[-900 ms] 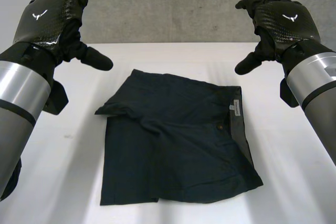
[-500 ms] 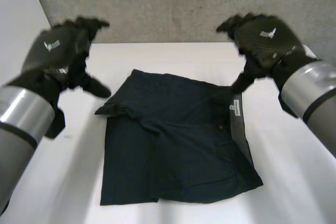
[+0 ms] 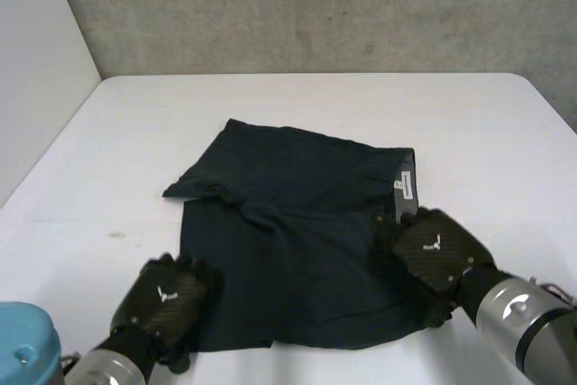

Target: Fold the shorts.

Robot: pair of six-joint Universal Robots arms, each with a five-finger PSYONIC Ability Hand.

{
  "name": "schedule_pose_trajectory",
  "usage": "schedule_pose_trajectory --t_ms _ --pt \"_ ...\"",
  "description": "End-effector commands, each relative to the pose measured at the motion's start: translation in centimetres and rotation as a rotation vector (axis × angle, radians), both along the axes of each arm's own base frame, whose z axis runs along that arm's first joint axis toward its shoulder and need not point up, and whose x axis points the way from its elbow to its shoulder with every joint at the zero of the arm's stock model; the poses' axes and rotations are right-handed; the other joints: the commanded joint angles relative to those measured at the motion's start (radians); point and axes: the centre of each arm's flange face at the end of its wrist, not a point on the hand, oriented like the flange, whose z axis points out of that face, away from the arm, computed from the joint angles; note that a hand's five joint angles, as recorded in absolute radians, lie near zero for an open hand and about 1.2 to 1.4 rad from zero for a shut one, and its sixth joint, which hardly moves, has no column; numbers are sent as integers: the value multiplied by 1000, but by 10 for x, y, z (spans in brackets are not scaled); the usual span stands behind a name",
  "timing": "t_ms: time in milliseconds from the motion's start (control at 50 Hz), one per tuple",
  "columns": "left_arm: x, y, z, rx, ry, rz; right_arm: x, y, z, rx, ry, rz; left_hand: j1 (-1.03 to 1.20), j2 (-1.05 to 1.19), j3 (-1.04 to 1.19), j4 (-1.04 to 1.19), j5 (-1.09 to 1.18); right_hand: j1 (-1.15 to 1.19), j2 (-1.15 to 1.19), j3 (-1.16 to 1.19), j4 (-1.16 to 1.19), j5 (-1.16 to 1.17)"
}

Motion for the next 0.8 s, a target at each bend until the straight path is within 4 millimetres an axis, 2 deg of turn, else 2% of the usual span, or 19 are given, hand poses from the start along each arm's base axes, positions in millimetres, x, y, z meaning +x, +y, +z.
schedule_pose_trajectory --t_ms 20,140,220,520,800 --pt "-1 1 -10 15 11 -11 0 12 -31 92 -1 41 147 145 147 143 142 198 150 148 151 140" --pt "-2 -2 -10 6 16 -10 2 6 -41 82 -1 41 165 163 164 161 160 489 440 438 441 430" --pt "-3 -4 -15 17 8 -9 5 -4 -46 71 -17 29 241 239 240 236 236 1182 1133 1131 1134 1124" --pt "-4 -8 -16 16 9 -3 9 -16 -38 99 -137 -39 256 254 255 252 251 1184 1135 1133 1137 1126" --pt "-10 -18 -15 -4 17 0 8 -16 -38 113 -148 -51 347 345 346 343 342 1184 1135 1133 1137 1126"
